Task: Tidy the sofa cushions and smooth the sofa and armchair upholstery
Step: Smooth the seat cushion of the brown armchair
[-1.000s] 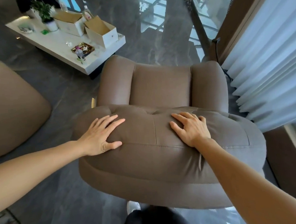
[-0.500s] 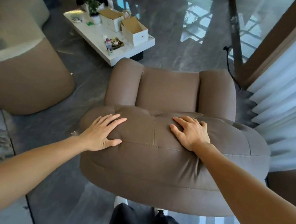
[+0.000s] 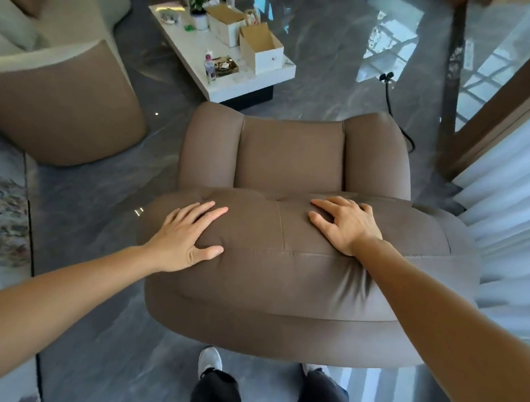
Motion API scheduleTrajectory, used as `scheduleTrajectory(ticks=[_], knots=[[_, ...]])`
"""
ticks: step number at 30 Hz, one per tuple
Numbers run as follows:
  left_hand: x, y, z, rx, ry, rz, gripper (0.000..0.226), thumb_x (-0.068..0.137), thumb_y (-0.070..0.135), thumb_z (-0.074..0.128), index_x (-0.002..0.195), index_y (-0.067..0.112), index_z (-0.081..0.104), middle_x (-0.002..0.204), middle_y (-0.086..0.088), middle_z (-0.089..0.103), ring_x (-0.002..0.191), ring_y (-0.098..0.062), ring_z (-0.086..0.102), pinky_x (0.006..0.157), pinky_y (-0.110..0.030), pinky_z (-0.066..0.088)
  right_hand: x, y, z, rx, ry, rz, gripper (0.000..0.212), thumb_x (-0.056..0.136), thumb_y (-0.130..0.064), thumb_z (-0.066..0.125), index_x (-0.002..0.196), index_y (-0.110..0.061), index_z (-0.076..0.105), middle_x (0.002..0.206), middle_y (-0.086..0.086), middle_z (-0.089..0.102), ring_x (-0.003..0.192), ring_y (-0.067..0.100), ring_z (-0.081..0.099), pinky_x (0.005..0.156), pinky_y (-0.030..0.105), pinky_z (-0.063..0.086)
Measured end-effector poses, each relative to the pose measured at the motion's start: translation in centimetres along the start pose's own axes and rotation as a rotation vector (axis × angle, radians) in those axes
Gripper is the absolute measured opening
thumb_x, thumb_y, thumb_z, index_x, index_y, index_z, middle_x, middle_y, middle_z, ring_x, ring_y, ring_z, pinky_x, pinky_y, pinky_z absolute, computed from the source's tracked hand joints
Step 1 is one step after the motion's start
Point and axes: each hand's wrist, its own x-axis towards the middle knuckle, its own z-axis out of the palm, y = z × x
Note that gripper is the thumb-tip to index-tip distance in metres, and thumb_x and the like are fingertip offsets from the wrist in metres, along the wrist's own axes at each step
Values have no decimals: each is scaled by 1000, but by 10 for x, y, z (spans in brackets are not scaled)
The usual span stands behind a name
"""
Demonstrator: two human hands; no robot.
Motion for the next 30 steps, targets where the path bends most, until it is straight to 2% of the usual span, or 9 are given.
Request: scheduleTrajectory(ticks=[6,11,14,16,21,25,27,29,30], knots=[[-3,68,17,-20,22,-117,87,79,79,28,155,42,9,166,7,9,152,-19,7,122,-46,12,-1,54,-19,9,-82,-92,73,81,-77,18,140,-42,46,146,-9,47,135,18,37,114,51,18],[-2,116,38,-39,66,-179,87,78,80,29,155,44,10,166,7,10,152,-21,8,122,-47,11,3,90,-41,-87,-279,-113,68,86,-75,19,147,-46,30,157,-10,30,144,19,22,115,59,9],[1,138,49,-67,80,-186,86,78,82,29,153,47,9,166,7,11,152,-21,7,120,-48,10,0,94,-51,-133,-426,0,92,68,-92,11,149,-49,18,162,-12,16,148,27,8,113,64,0],[3,148,57,-73,65,-192,86,76,86,27,151,50,5,166,7,10,151,-20,5,119,-49,10,-4,95,-50,-161,-416,30,104,59,-97,7,150,-47,15,163,-9,14,148,32,7,112,66,0],[10,165,70,-61,90,-202,85,74,89,22,149,54,3,165,8,10,150,-21,6,116,-49,11,-10,109,-57,-195,-379,3,105,60,-96,6,150,-45,15,162,-8,16,147,31,10,112,65,4],[8,170,63,-99,73,-231,86,74,90,25,150,54,4,165,9,10,151,-19,6,119,-47,10,-10,104,-59,-203,-379,23,95,70,-90,11,150,-41,23,160,-4,23,144,33,17,112,63,10],[2,172,52,-147,50,-260,85,78,85,31,151,49,11,165,8,13,151,-18,10,120,-44,13,-9,92,-58,-234,-335,-5,81,80,-81,18,143,-34,39,151,4,37,135,35,31,106,60,22],[-14,172,37,-142,49,-320,74,84,77,32,149,42,28,159,6,29,146,-21,25,116,-43,27,-8,70,-56,-235,-239,-99,64,89,-68,27,128,-26,55,135,8,51,124,35,42,98,54,34],[-24,172,28,-72,61,-392,68,87,73,31,144,37,39,151,4,42,138,-23,37,109,-44,38,-9,52,-53,-233,-212,-160,56,92,-62,31,122,-23,59,130,8,54,120,35,45,96,51,37]])
